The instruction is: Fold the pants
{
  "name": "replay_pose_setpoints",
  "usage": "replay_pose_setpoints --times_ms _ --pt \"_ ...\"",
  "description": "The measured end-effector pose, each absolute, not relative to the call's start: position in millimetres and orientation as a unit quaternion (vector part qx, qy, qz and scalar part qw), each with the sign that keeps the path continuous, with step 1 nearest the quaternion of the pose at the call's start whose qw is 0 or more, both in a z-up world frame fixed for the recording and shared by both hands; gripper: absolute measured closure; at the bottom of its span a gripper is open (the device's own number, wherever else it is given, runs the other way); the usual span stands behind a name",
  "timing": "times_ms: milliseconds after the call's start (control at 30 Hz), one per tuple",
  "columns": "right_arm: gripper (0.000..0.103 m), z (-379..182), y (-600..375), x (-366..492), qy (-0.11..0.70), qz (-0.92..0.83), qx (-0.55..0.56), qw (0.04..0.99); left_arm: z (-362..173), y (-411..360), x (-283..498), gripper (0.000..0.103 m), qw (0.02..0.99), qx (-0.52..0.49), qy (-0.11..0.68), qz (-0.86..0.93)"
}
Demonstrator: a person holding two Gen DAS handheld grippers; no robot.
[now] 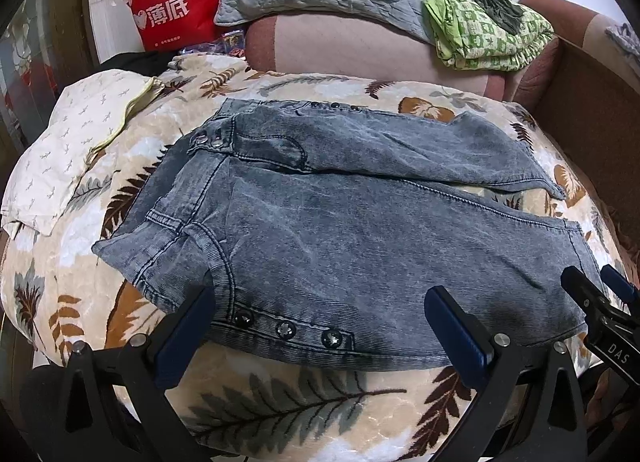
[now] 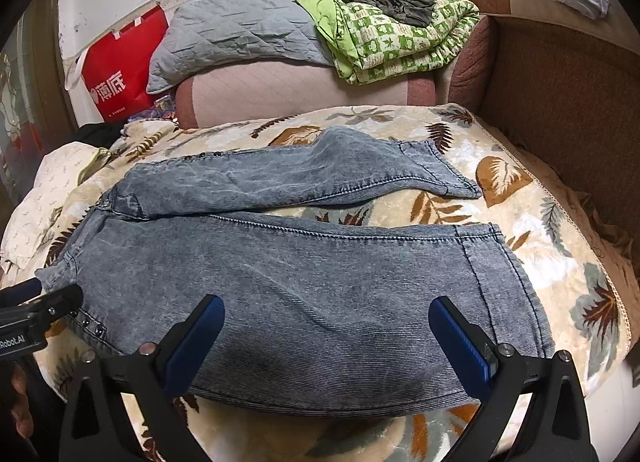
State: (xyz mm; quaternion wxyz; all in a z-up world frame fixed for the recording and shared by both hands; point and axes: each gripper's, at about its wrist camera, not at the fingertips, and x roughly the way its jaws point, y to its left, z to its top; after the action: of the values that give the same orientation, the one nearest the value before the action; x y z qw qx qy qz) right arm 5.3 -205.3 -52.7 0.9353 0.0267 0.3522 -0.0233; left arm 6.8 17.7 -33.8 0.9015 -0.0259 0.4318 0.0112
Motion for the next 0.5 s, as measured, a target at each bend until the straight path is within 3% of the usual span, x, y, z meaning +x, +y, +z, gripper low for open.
replay_pose_setpoints --times_ms 400,500 --pt "0.0 -56 -212 4 0.363 -0.024 0.037 0.931 -35 31 7 0.0 0.899 -0.037 0.436 0.011" --pt "0.0 -63 -232 1 0.395 0.014 0.112 0.912 -33 60 11 0.0 0.898 -0.066 0.434 0.03"
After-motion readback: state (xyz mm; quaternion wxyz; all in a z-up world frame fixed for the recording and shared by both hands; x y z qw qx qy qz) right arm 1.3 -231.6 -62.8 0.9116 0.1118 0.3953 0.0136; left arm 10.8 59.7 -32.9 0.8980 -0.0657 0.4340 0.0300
